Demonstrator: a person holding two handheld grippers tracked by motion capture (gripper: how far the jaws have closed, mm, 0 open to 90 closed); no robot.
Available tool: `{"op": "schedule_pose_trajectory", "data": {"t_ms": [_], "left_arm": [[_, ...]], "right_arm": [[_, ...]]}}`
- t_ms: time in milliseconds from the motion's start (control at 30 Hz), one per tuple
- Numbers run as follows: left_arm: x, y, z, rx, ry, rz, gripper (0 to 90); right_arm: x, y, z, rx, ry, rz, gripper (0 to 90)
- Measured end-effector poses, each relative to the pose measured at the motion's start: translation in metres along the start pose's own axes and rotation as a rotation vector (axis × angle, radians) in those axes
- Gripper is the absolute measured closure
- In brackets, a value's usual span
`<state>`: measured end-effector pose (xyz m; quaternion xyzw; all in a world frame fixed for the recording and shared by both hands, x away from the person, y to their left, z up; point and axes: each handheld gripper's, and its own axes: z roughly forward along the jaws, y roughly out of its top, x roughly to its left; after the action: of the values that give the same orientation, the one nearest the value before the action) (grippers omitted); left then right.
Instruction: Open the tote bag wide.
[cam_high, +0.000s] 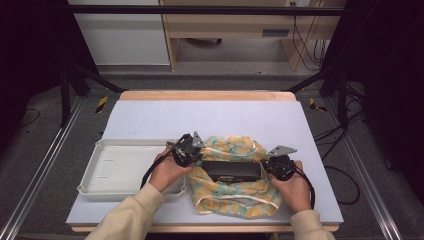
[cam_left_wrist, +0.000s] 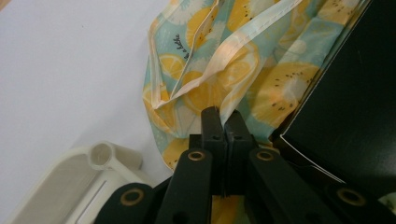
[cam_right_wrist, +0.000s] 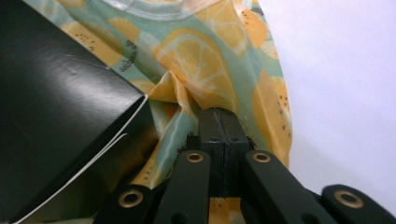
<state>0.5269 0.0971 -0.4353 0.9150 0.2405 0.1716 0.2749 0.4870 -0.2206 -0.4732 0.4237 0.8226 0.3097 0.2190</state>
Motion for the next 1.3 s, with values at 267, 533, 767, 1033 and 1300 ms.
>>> {"op": "schedule_pose_trajectory", "data": {"t_ms": [267,533,767,1033,1300], "left_arm": [[0.002,0.000,0.003,0.011,-0.011,0.000,89.8],[0.006,0.002,0.009,0.021,-0.006,-0.003,89.6],[0.008,0.002,0.016,0.039,-0.018,-0.004,89.2],[0.007,0.003,0.003,-0.042,0.032,-0.026,73.7],[0.009,0.001,-0.024,-0.146,0.046,-0.057,58.1]], "right_arm": [[-0.002,-0.005,-0.001,-0.002,-0.004,0.006,90.0],[-0.002,-0.008,-0.004,0.000,-0.001,0.020,90.0],[-0.001,-0.011,-0.008,-0.011,-0.003,0.034,90.0],[0.001,-0.010,-0.020,-0.087,-0.015,0.038,88.1],[0.005,-0.006,-0.034,-0.165,-0.025,0.043,87.8]]}}
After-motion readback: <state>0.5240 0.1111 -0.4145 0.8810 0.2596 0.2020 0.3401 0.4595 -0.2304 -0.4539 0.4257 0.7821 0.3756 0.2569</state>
